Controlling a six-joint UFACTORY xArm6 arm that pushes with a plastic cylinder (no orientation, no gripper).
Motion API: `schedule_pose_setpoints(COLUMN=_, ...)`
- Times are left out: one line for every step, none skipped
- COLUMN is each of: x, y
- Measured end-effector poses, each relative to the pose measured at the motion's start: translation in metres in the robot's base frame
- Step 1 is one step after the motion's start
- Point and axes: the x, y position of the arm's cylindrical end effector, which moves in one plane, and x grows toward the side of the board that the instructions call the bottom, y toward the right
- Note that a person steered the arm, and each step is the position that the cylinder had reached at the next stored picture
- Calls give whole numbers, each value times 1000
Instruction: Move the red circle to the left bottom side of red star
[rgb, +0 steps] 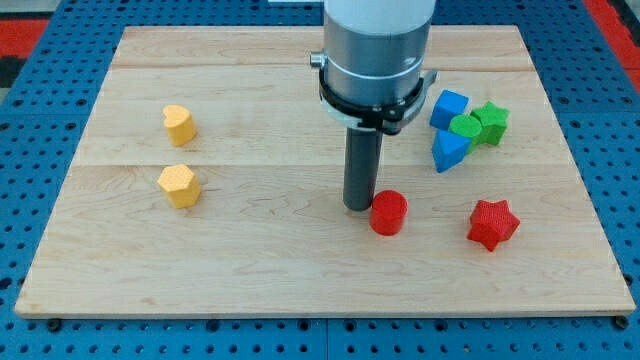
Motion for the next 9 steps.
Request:
schedule_pose_setpoints(x=15, y=29)
schedule_pose_setpoints(x=24, y=62)
schedule_pose_setpoints(x=44, y=68)
schedule_pose_setpoints(x=65, y=67)
schedule_pose_setpoints(x=73, y=80)
schedule_pose_setpoints(x=73, y=108)
schedule_pose_setpoints(x=73, y=108)
schedule_pose_setpoints(x=73, y=108)
schedule_pose_setpoints(x=72, y=102)
